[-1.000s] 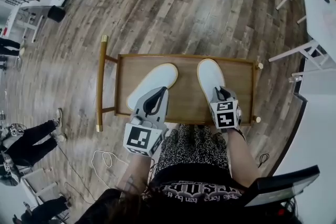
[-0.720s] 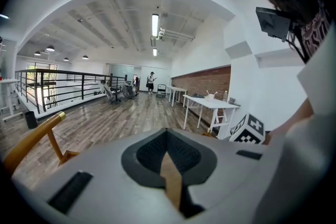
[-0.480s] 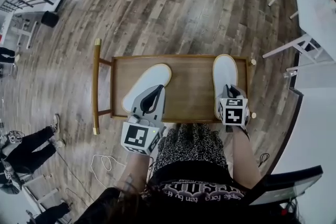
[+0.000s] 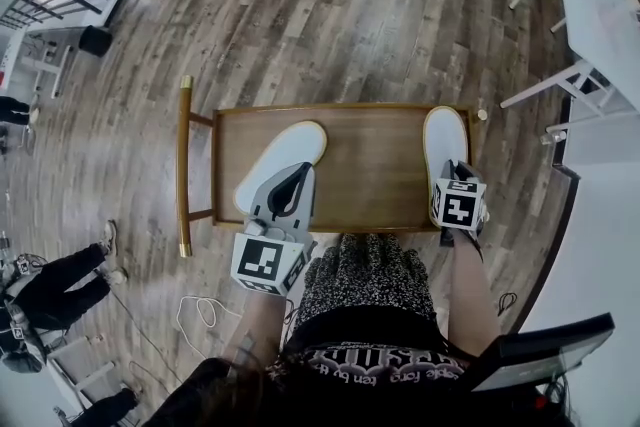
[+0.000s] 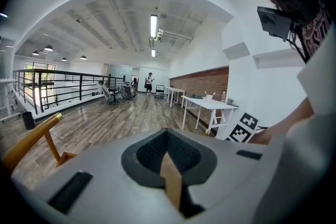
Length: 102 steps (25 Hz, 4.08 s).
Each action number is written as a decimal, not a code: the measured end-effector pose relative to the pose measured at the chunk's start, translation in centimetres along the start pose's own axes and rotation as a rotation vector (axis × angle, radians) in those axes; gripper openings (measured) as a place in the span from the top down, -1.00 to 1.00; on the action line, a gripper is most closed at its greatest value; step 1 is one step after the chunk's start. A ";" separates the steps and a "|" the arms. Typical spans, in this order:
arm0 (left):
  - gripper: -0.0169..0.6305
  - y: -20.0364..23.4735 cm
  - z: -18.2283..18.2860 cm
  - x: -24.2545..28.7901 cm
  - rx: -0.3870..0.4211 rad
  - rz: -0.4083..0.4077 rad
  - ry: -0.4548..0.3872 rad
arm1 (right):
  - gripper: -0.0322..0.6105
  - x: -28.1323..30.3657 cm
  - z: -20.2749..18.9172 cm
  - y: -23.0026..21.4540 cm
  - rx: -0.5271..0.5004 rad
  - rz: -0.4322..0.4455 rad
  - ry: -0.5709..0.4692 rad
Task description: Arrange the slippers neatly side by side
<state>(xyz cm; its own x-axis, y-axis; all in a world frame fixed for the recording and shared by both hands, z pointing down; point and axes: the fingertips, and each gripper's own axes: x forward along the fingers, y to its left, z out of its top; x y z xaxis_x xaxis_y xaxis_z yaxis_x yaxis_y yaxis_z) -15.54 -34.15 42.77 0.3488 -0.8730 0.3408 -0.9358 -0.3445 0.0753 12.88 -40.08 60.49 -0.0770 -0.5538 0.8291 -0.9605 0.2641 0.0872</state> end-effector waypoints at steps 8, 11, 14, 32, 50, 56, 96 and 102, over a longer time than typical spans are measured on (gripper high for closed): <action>0.95 0.1 -0.2 -0.3 -0.012 0.017 -0.005 | 0.81 0.7 -0.4 -1.2 0.038 -0.022 0.005; 0.95 0.4 -0.3 -0.8 -0.023 0.030 -0.007 | 0.78 0.3 -0.1 -1.1 0.053 -0.008 -0.018; 0.95 0.9 -0.3 -1.3 -0.047 0.037 -0.022 | 0.73 -0.7 0.5 -1.2 0.056 0.005 -0.039; 0.94 5.6 -8.2 -2.3 -0.021 -0.014 0.141 | 0.73 -9.8 3.5 7.0 -0.233 0.195 -0.223; 0.56 8.7 -18.2 1.8 0.248 -0.119 0.579 | 0.73 -9.8 1.7 10.5 -0.269 0.231 -0.155; 0.86 8.5 -17.4 2.4 0.158 -0.137 0.548 | 0.73 -9.9 1.1 10.0 -0.242 0.228 -0.132; 0.91 -9.6 -12.5 13.5 -0.274 -0.251 0.411 | 0.73 -11.8 -1.6 2.5 -0.059 0.129 -0.159; 0.66 -10.7 -11.0 13.5 -0.216 -0.315 0.357 | 0.73 -11.5 -1.2 2.3 -0.045 0.144 -0.168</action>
<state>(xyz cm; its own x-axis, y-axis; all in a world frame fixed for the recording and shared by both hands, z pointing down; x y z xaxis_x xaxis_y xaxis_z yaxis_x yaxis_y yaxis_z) -1.41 -38.47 56.88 0.6108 -0.5540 0.5657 -0.7910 -0.4593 0.4042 11.86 -32.15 51.78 -0.2594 -0.6304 0.7317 -0.9237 0.3830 0.0025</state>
